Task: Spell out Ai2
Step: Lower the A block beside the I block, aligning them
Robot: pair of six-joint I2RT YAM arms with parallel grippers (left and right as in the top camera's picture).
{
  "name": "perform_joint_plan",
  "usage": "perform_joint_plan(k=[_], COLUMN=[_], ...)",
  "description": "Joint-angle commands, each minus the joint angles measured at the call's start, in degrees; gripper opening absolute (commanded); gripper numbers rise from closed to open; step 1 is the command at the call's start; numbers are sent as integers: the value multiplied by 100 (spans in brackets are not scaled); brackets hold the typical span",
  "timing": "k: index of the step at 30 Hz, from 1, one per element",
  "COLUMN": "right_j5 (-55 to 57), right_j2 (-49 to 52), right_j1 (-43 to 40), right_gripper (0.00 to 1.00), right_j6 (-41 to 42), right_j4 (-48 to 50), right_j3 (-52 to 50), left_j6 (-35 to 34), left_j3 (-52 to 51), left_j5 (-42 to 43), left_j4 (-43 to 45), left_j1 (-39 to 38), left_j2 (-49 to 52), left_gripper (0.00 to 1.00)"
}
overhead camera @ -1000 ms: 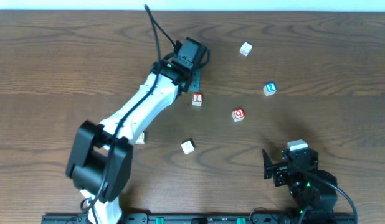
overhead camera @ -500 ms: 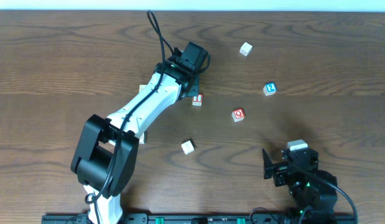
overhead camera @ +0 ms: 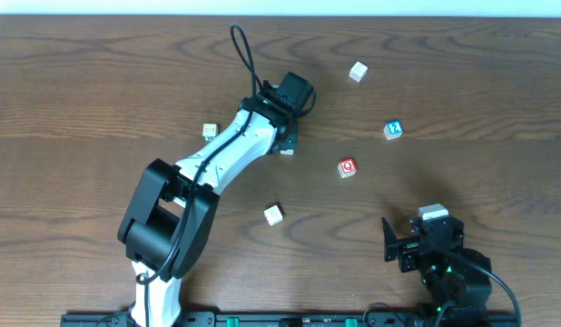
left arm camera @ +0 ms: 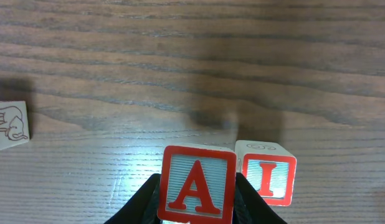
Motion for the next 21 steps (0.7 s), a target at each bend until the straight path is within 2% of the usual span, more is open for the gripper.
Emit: perform_joint_plan(k=[1, 16, 21], right_j5=[-66, -66, -66], right_j2=[-31, -31, -31], right_j1=[-39, -39, -39], right_gripper=[99, 99, 99], right_j6=[-63, -63, -63], right_j4=[-2, -2, -2], right_j3=[-42, -42, -42], left_j6=[-109, -284, -535], left_j3=[-120, -339, -474], left_j5=[-122, -103, -105], left_j4=[59, 262, 396], left_j1=[-20, -39, -39], left_j2=[59, 61, 61], left_gripper=[6, 6, 6])
